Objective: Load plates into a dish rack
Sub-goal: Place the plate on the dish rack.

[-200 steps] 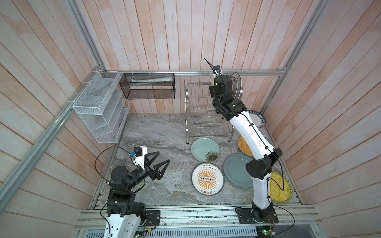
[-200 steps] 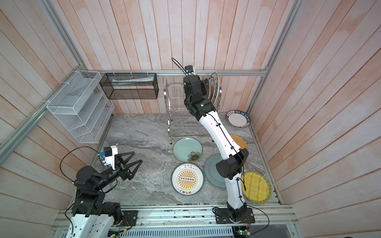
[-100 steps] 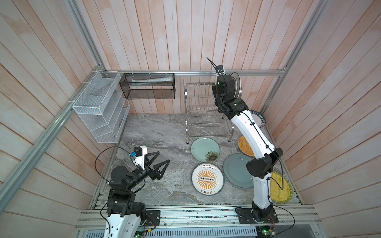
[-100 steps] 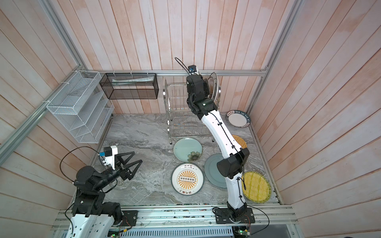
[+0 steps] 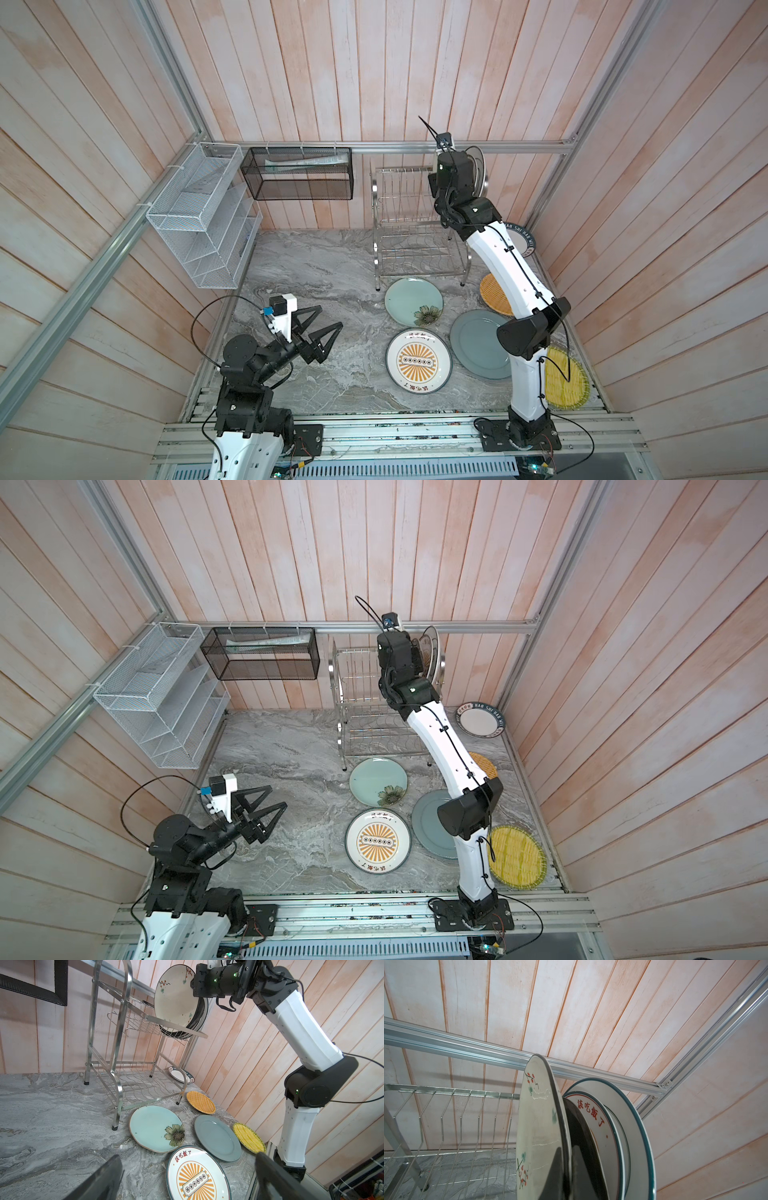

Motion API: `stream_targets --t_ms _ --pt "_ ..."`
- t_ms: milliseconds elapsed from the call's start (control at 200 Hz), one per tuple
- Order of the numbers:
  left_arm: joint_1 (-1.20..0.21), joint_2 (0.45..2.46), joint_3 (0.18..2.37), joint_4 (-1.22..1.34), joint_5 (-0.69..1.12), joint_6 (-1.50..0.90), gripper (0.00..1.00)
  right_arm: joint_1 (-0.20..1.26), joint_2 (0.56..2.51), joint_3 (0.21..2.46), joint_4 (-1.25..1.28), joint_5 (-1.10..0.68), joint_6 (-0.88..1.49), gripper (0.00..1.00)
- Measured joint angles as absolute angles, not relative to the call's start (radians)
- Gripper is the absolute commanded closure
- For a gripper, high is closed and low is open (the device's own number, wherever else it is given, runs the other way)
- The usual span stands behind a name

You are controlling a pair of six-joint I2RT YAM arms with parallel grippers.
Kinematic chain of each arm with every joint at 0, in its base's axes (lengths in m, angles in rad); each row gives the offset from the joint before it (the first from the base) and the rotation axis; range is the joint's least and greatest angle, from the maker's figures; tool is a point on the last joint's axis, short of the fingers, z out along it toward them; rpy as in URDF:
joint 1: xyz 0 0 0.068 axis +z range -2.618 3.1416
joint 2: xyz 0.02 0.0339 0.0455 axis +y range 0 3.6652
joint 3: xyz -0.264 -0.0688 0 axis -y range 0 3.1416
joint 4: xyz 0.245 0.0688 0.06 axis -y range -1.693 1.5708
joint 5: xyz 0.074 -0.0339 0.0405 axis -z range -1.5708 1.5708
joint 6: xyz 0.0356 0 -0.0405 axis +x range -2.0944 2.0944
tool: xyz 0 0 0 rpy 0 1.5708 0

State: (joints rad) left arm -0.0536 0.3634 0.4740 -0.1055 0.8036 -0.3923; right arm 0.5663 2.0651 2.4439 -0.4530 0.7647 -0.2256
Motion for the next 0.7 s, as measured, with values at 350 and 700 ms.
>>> stream_targets --t_ms 350,700 --pt "-0.054 0.363 0.474 -0.105 0.804 -0.392 0.00 0.566 2.093 2.478 -0.474 0.766 -0.214 1.00" --pt "-0.054 0.355 0.474 -0.105 0.804 -0.392 0.00 0.589 2.132 2.514 -0.472 0.796 -0.211 1.00"
